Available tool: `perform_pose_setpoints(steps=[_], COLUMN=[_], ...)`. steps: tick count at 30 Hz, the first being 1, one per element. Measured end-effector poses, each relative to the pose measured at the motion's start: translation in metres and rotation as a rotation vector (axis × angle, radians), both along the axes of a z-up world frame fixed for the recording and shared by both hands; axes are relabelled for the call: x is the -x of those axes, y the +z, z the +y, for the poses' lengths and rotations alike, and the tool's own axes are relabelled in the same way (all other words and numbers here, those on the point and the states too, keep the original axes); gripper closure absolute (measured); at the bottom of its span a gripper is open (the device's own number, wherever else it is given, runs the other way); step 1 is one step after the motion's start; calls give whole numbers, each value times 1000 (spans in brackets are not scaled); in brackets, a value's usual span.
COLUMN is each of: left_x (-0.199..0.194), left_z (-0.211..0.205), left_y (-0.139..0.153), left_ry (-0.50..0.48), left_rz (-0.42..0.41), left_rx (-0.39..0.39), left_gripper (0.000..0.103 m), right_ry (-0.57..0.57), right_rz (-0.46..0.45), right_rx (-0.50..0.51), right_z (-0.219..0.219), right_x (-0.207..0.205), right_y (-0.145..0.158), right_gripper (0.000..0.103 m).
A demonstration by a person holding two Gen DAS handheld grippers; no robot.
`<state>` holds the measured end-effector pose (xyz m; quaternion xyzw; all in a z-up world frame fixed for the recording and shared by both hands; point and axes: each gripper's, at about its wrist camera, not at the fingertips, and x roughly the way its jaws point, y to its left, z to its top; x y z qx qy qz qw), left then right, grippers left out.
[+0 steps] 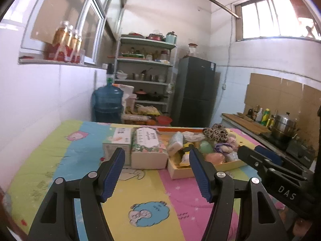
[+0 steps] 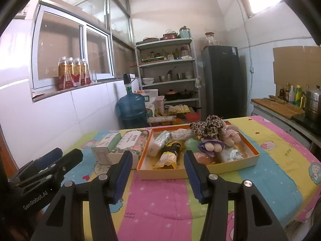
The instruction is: Organize soft objects
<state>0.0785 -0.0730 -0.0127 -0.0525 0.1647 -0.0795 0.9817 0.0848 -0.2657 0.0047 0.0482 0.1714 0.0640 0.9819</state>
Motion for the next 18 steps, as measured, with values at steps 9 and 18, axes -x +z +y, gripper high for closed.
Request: perform_pose_setpoints(steps=[9,18], left_x=[41,75], left_z=[5,3], left_y=[10,13], left_ry=[36,54], left_rz=[-20,-11], left_rx=[-19,-40], left_gripper=[35,35], right_ry=[-25,-33], right_rz=[-47,-69], right_rx=[29,24], right_z=[8,9], right_x=[39,73], right_y=[10,12], right_gripper=[50,50])
